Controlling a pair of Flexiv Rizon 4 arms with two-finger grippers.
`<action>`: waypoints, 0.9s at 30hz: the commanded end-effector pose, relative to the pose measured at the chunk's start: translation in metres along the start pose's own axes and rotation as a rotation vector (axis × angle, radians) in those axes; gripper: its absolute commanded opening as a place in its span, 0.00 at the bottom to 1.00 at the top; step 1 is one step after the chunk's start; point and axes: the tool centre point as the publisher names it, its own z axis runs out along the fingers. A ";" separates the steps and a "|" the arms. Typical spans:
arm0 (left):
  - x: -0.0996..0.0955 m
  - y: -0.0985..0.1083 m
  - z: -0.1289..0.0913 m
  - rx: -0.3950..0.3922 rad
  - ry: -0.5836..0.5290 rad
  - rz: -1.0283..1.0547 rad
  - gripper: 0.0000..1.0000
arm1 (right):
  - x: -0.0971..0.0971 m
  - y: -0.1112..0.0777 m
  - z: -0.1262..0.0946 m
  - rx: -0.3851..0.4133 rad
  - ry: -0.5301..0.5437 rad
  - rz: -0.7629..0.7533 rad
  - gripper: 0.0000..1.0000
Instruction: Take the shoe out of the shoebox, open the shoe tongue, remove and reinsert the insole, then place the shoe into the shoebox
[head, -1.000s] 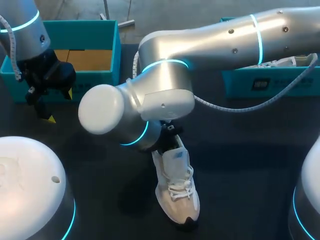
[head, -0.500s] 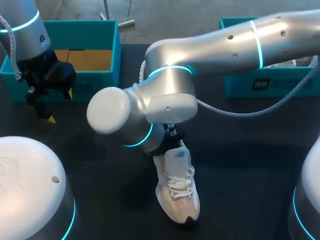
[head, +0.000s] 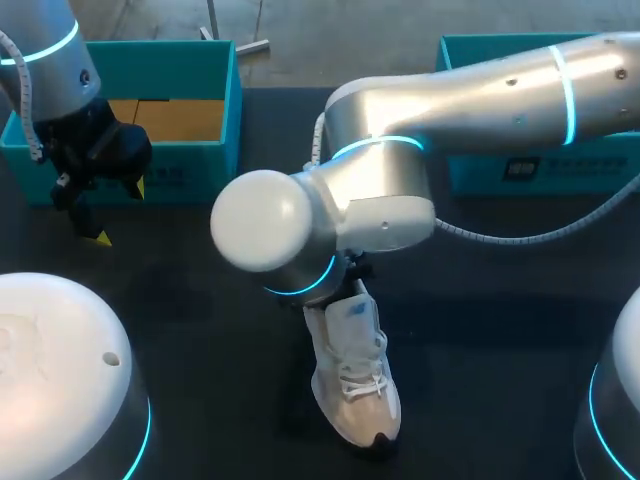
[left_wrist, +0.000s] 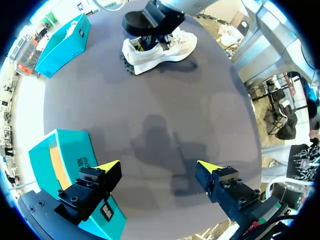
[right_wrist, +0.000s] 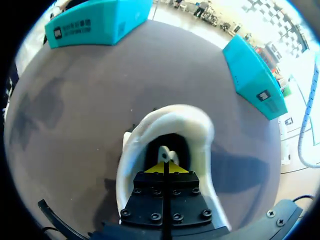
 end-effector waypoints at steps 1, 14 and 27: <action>0.001 0.000 0.000 -0.004 0.000 -0.001 1.00 | -0.014 -0.001 -0.015 -0.062 0.021 0.120 0.00; 0.001 0.000 0.000 -0.004 0.000 -0.001 1.00 | -0.010 0.013 0.009 -0.061 0.046 0.100 0.00; 0.001 0.000 0.000 -0.004 0.000 -0.001 1.00 | 0.009 0.004 0.006 -0.012 -0.178 0.051 0.00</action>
